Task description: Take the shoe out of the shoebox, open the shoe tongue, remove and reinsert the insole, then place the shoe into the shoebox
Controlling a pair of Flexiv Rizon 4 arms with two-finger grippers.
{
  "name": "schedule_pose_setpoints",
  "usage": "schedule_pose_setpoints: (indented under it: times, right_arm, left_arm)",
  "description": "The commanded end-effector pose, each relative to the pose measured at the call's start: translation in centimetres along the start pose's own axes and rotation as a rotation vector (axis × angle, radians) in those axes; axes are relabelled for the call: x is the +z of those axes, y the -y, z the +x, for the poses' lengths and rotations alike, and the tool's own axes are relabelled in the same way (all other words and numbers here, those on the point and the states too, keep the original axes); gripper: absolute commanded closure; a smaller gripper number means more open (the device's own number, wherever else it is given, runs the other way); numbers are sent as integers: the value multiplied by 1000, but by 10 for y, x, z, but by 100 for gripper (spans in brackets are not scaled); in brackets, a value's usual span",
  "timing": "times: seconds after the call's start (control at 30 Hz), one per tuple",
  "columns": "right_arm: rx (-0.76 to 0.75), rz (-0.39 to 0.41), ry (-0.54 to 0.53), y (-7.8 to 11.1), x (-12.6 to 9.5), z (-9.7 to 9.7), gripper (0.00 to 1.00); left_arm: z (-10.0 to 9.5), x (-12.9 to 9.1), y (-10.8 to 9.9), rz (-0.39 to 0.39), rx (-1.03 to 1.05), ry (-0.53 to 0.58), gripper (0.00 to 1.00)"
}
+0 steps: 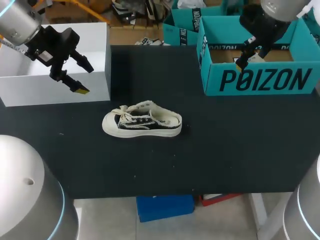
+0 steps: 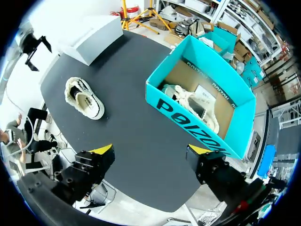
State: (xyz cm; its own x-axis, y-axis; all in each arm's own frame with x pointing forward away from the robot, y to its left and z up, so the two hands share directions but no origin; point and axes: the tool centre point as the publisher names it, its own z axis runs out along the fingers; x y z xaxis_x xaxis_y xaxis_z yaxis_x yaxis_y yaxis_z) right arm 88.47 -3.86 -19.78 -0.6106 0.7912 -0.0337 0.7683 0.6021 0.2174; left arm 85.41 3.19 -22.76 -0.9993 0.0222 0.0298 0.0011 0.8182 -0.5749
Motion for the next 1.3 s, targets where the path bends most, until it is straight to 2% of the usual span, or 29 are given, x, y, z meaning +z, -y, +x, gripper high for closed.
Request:
schedule_pose_setpoints:
  times: [0.03,0.1,0.17,0.7,0.97,1.3]
  right_arm:
    - [-510,-589,-246,23,7,15,0]
    - [-546,-608,-303,23,11,27,0]
    - [-589,-589,-344,24,17,40,0]
    - [-589,-589,-344,24,17,40,0]
    - [-688,-623,-397,22,48,71,0]
    - [-739,-635,-397,10,79,95,0]
  left_arm:
    - [1,1,-1,0,2,3,0]
    - [1,1,-1,0,2,3,0]
    - [1,1,-1,0,2,3,0]
    - [1,1,-1,0,2,3,0]
    - [1,1,-1,0,2,3,0]
    - [1,1,-1,0,2,3,0]
